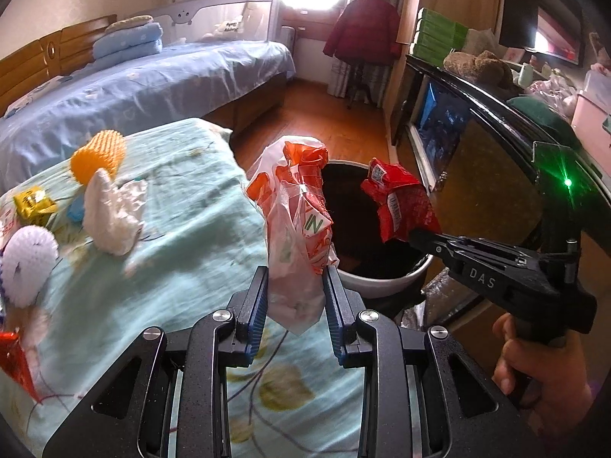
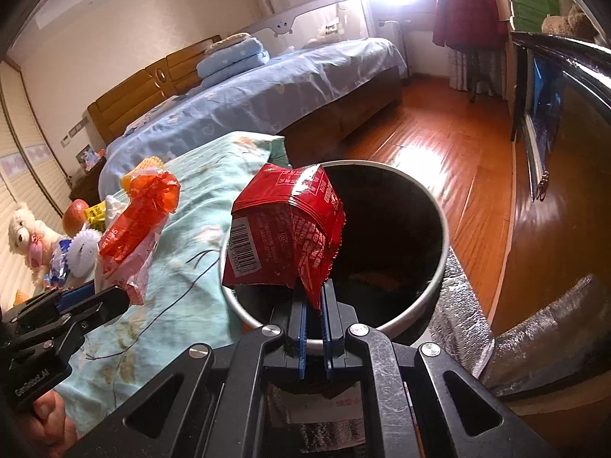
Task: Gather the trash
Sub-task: 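Carry the red chip bag with the right tool while the left tool carries the plastic bag to the bin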
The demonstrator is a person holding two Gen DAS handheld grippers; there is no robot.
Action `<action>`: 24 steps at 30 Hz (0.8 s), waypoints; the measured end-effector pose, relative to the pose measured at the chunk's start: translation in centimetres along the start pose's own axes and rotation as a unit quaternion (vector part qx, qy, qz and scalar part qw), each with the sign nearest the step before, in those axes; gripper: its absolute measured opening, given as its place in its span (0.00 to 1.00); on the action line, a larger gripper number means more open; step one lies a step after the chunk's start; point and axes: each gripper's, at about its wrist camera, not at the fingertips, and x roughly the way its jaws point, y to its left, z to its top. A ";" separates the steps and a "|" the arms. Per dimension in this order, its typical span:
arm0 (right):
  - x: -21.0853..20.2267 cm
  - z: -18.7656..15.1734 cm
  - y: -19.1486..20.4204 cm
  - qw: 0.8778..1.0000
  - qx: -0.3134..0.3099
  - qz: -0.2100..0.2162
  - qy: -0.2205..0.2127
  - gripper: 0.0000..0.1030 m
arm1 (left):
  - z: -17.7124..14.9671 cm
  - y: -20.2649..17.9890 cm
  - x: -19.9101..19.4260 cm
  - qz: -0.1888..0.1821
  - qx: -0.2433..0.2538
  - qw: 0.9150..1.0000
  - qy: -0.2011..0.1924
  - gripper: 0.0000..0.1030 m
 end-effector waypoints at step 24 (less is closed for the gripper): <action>1.9 2.5 -2.7 1.000 0.010 -0.018 0.016 0.07 | 3.0 -1.6 4.7 -0.025 0.001 0.999 0.040 0.26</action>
